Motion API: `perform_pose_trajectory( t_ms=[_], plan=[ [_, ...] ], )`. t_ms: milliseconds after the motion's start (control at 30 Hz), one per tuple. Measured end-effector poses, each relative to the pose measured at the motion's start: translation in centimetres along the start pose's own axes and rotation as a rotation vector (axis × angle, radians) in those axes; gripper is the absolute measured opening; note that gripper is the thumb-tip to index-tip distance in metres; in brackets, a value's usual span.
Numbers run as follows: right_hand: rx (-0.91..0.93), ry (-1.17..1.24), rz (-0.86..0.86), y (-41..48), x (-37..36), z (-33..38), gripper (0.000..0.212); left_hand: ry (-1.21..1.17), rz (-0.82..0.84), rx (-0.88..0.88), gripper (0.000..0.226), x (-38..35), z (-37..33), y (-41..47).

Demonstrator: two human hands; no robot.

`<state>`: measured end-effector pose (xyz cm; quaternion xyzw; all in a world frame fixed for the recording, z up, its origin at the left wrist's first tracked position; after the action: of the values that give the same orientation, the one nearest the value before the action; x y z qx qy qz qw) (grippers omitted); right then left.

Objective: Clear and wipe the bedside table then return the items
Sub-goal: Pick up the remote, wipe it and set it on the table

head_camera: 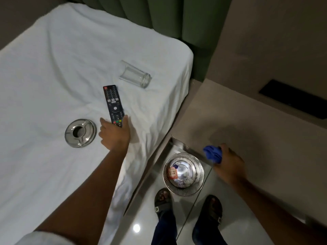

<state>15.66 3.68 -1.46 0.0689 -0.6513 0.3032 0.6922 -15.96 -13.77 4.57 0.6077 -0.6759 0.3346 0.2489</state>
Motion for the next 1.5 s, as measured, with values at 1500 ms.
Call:
perform_pose_trajectory(
  t_ms=[1500],
  plan=[
    [-0.270,0.769,0.037,1.1,4.1,-14.2,0.011,-0.448,1.078,0.685,0.031,-26.5,-7.4,-22.9]
  ],
)
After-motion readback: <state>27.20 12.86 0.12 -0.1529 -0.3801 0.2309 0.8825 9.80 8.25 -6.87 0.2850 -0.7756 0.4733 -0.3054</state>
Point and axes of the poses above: each hand's wrist, its own y-axis towards the middle knuckle, its own x-axis out of the back of the hand, z = x × y, the point moved 3 cm from there along y, towards the middle knuckle, and after that the axes turned 12 degrees about -y, right-handed, at the moved point
